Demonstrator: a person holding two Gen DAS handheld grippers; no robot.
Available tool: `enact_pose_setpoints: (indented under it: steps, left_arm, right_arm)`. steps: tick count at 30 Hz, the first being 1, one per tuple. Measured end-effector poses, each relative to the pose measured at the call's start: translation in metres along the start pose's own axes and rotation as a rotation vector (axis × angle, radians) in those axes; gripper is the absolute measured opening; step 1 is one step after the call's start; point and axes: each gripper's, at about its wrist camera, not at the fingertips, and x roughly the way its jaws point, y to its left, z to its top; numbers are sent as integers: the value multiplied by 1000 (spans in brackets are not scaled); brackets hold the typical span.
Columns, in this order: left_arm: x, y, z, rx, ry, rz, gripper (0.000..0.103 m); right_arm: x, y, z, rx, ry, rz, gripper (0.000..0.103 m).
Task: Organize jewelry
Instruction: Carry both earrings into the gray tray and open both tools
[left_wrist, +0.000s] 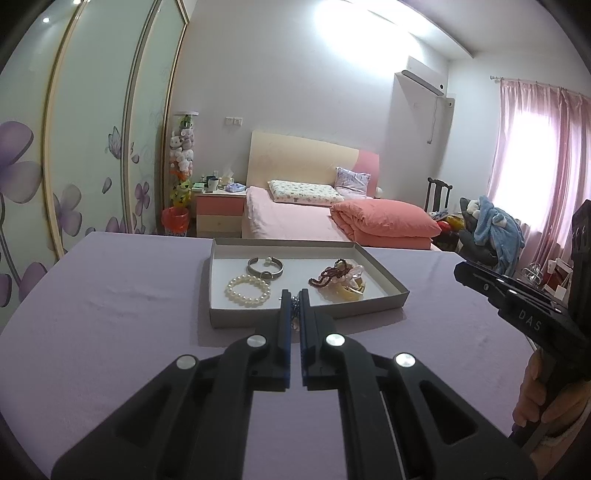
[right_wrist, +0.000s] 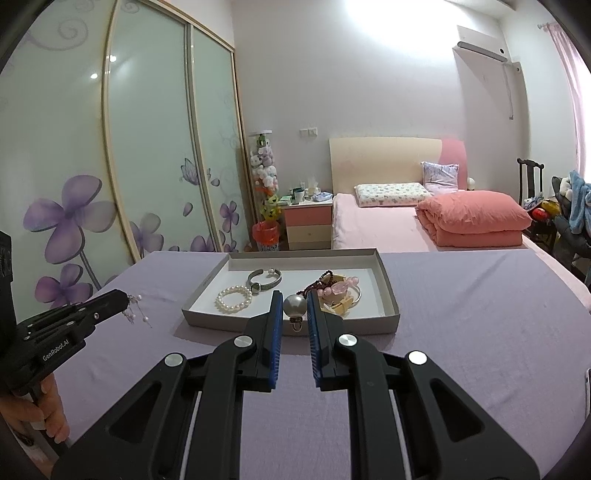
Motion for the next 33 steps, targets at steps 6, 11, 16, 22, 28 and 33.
enact_pose_setpoints:
  steps: [6, 11, 16, 22, 28, 33]
  left_arm:
    - [5, 1, 16, 2, -39, 5, 5]
    - [19, -2, 36, 26, -82, -5, 5]
    - [44, -6, 53, 38, -96, -21, 5]
    - [87, 4, 70, -8, -99, -24, 5]
    - [130, 12, 68, -41, -80, -9, 5]
    - [156, 17, 58, -47, -59, -7, 5]
  right_arm:
    - [1, -2, 18, -8, -61, -19, 14]
    - [13, -3, 34, -16, -101, -25, 14]
    - [35, -5, 52, -20, -129, -25, 14]
    - [72, -13, 63, -19, -139, -14, 14]
    - [120, -24, 52, 13, -87, 10, 14]
    - [148, -32, 39, 53, -37, 33, 14]
